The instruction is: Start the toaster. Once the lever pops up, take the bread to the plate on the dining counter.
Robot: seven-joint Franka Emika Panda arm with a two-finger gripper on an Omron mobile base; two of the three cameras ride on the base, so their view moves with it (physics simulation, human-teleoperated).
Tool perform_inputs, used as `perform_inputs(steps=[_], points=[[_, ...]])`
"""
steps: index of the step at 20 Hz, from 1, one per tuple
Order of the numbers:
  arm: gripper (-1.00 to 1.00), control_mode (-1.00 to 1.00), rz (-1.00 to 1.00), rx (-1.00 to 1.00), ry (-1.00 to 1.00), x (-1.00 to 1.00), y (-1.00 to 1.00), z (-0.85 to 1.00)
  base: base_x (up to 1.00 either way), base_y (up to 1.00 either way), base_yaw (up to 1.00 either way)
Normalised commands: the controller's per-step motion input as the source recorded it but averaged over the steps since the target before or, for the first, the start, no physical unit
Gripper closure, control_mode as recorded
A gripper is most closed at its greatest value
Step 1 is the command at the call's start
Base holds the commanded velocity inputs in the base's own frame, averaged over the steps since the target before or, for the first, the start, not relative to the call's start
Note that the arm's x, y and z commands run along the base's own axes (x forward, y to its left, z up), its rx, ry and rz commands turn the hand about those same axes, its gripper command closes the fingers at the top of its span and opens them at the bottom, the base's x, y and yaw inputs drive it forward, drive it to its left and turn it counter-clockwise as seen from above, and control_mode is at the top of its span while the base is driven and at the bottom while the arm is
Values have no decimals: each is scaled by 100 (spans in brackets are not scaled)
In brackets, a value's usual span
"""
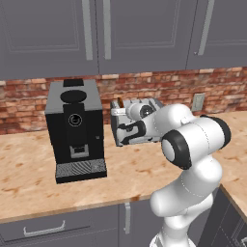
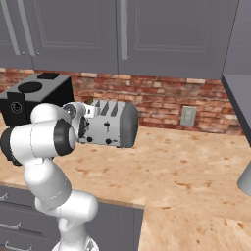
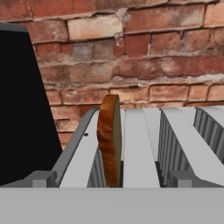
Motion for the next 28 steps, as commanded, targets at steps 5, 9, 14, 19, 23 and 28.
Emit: perform_inputs(steps=[5, 9, 14, 19, 23, 28], points=[[-100, -100, 0, 0, 0, 0, 0, 0, 0, 0, 0], [-100, -100, 0, 0, 0, 0, 0, 0, 0, 0, 0], [-100, -100, 0, 0, 0, 0, 0, 0, 0, 0, 0], [-100, -100, 0, 0, 0, 0, 0, 0, 0, 0, 0], [-100, -100, 0, 0, 0, 0, 0, 0, 0, 0, 0], [-100, -100, 0, 0, 0, 0, 0, 0, 0, 0, 0]])
